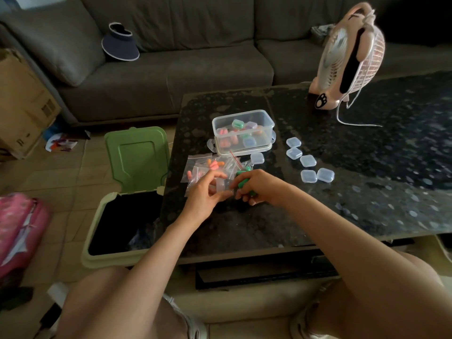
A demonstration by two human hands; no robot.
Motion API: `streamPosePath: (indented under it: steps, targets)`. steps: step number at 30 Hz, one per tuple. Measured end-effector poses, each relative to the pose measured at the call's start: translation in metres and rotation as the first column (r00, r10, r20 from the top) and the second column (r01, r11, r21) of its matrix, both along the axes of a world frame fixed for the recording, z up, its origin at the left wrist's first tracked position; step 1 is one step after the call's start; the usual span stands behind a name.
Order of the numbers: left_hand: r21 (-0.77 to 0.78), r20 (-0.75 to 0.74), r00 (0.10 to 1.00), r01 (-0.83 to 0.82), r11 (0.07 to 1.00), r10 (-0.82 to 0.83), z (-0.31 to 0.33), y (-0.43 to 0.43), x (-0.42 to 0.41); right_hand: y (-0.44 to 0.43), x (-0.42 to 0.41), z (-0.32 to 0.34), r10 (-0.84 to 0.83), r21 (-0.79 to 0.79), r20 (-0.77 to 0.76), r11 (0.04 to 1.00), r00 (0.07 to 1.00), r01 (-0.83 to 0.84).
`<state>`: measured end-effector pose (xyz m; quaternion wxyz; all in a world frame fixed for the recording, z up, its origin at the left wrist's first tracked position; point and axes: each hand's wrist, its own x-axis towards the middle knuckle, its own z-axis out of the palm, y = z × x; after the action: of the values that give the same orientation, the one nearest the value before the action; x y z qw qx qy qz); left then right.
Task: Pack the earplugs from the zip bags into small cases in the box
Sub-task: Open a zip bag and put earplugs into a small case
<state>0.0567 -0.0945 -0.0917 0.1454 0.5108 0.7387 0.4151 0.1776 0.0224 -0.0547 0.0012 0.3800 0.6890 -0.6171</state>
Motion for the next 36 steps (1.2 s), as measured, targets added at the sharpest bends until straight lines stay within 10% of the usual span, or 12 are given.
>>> streamPosePath:
  steps: [9,20,36]
  targets:
    - [-0.033,0.183,0.983,-0.005,0.999,0.011,0.000,0.000,-0.001,0.005,-0.001,0.001,-0.117,-0.376,-0.144,0.925,0.983,0.055]
    - [0.008,0.273,0.961,0.034,0.999,-0.035,0.002,-0.001,-0.001,0.003,-0.001,-0.005,-0.003,0.012,-0.152,1.000,0.988,0.004]
    - [-0.042,0.248,0.969,0.021,0.999,-0.009,0.000,0.001,0.000,0.003,-0.003,-0.006,-0.009,0.069,0.006,0.998,1.000,0.009]
